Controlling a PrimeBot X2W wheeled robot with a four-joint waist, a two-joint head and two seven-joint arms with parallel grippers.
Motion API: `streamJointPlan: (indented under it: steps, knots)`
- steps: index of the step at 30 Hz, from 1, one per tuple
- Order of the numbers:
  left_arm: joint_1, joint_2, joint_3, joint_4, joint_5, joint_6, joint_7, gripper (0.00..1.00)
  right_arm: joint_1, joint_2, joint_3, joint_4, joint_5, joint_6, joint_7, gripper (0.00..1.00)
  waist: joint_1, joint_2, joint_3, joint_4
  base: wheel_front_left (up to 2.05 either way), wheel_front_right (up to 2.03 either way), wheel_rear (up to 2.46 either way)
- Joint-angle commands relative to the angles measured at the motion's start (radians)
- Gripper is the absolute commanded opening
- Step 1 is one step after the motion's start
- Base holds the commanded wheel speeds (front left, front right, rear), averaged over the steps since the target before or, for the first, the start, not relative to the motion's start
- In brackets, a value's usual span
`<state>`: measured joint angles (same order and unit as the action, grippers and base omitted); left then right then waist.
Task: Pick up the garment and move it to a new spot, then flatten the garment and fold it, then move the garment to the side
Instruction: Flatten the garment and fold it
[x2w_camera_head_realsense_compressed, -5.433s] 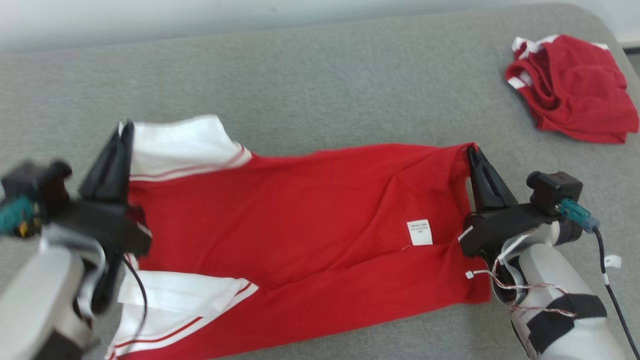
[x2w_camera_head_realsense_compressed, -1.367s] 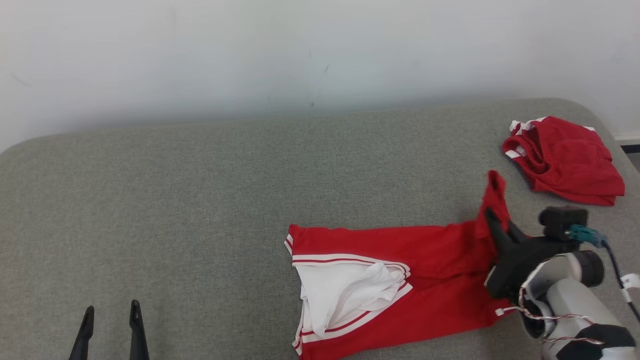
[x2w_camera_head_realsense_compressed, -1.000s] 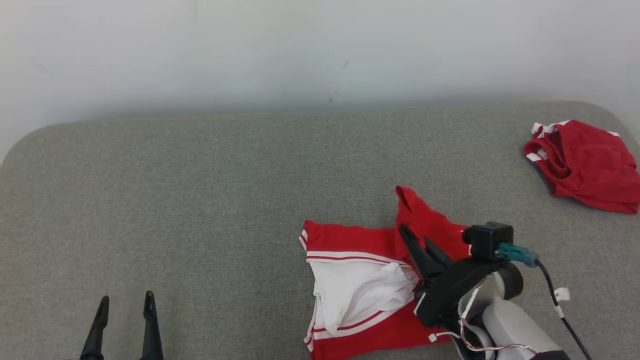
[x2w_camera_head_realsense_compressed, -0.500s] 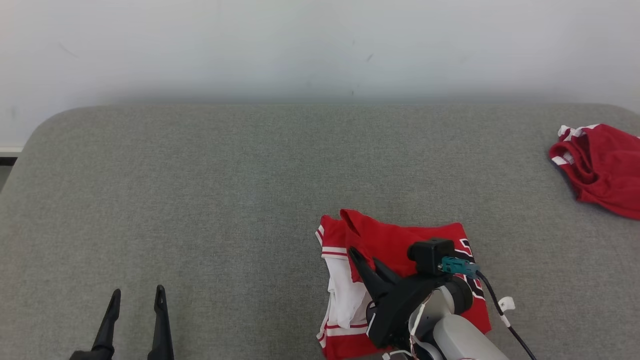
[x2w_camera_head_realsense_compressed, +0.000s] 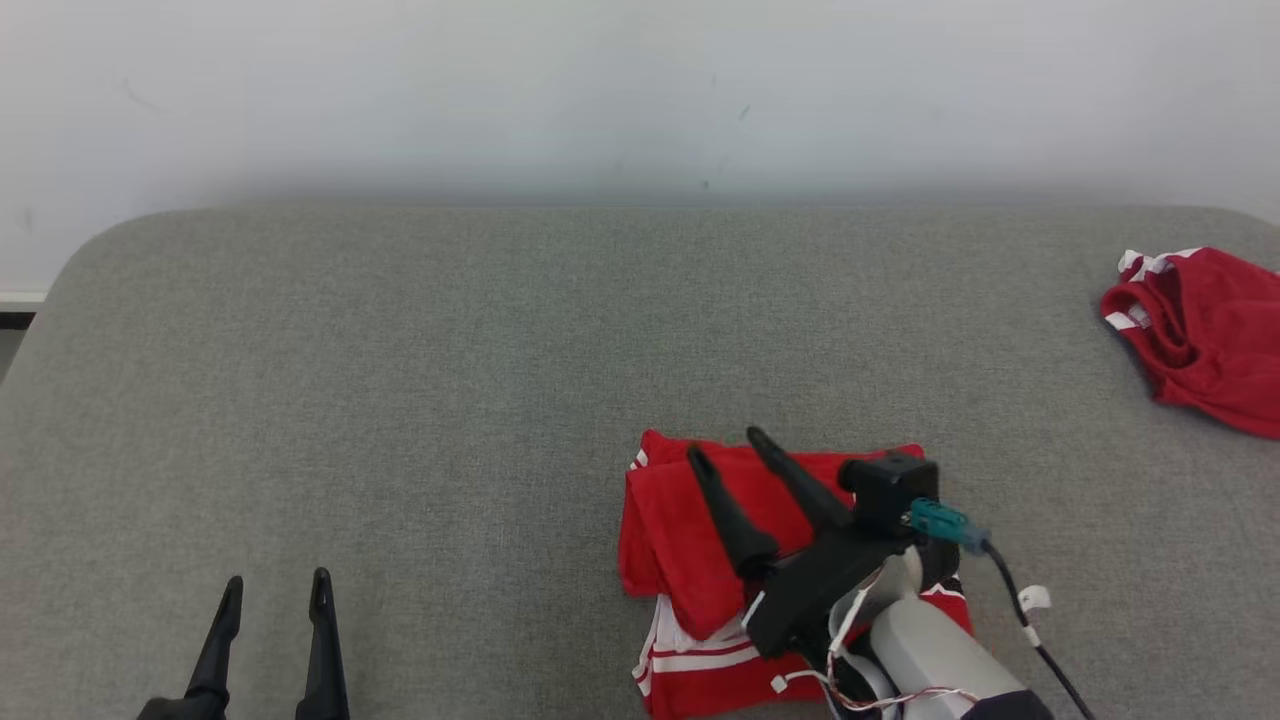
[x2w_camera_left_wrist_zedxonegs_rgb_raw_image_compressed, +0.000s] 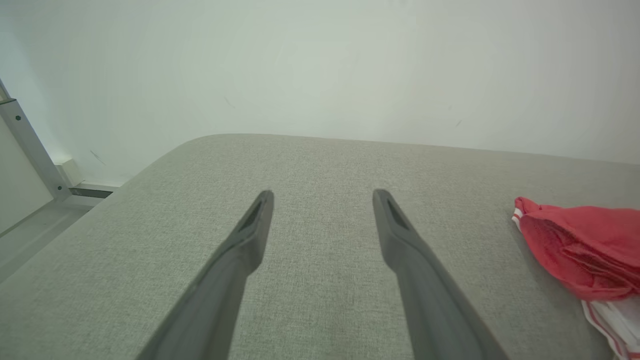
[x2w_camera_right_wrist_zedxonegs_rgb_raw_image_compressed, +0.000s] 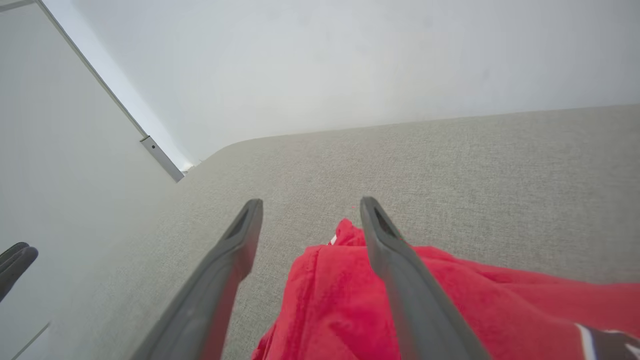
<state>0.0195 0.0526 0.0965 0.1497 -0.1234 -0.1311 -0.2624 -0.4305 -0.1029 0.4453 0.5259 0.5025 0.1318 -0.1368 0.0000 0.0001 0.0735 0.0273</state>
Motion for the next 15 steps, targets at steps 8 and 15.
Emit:
streamJointPlan:
  steps: [8, 15]
  knots:
    - [0.019, -0.002, 0.013, -0.01, 0.004, 0.001, -0.003, 1.0, 0.059, -0.083, -0.103, -0.115, -0.018, -0.003, -0.077, 1.0, 0.0, -0.0001, -0.025, -0.039, 0.0, 0.0, 0.0]
    - [0.038, -0.002, 0.02, -0.023, 0.009, 0.001, -0.003, 1.0, 0.176, -0.121, -0.232, -0.222, -0.052, -0.003, -0.099, 1.0, 0.0, -0.0001, -0.045, -0.063, 0.0, 0.0, 0.0]
